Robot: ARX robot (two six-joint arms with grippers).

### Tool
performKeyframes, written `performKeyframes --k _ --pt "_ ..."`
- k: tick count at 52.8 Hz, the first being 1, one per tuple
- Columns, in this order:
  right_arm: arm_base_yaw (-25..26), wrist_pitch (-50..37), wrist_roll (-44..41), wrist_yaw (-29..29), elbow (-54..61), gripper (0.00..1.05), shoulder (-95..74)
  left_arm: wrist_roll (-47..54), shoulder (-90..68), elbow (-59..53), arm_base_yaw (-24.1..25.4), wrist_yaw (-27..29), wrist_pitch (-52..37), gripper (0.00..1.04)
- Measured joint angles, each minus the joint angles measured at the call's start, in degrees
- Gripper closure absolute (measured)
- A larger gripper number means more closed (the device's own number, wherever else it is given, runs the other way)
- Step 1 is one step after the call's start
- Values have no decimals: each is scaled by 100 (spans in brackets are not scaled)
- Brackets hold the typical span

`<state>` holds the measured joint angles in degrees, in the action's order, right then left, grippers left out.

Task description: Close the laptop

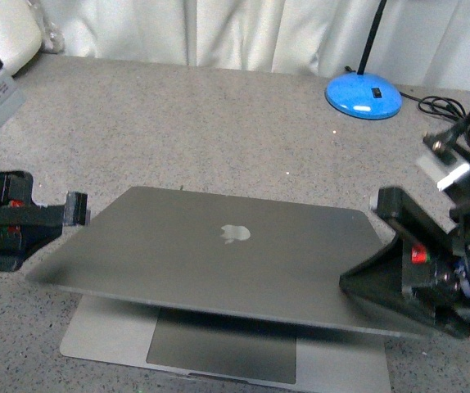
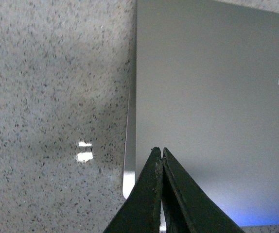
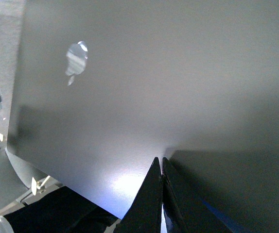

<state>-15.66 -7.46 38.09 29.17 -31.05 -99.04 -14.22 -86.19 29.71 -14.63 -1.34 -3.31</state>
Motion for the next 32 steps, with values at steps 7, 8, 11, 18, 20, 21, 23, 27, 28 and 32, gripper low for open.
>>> performKeyframes --k 7,8,11,18,20,21,23,27,28,32 --pt "26 17 37 -162 52 104 -304 -190 -116 -107 31 -46 -66 101" --pt "33 17 39 -166 59 104 -334 -225 -127 -116 35 -46 -70 101" --pt "44 15 55 -175 85 104 -411 -264 -155 -149 55 -61 -90 101" --pt "57 -98 46 -258 136 104 -385 -282 -129 -166 142 -68 -175 101" --pt "52 -146 -15 -367 155 104 -295 -280 -85 -168 190 -46 -238 101" --pt "50 -162 -44 -422 162 104 -258 -271 -63 -170 208 -7 -271 101" --pt "42 -264 -111 -605 212 104 -52 -251 61 -201 291 120 -476 101" --pt "39 -463 -363 -999 319 104 527 -251 472 -273 520 260 -957 101" --pt "39 -472 -420 -1106 345 104 688 -234 601 -297 579 343 -1067 101" --pt "52 -614 -791 -1663 570 104 1445 -286 1222 -461 868 323 -1377 101"
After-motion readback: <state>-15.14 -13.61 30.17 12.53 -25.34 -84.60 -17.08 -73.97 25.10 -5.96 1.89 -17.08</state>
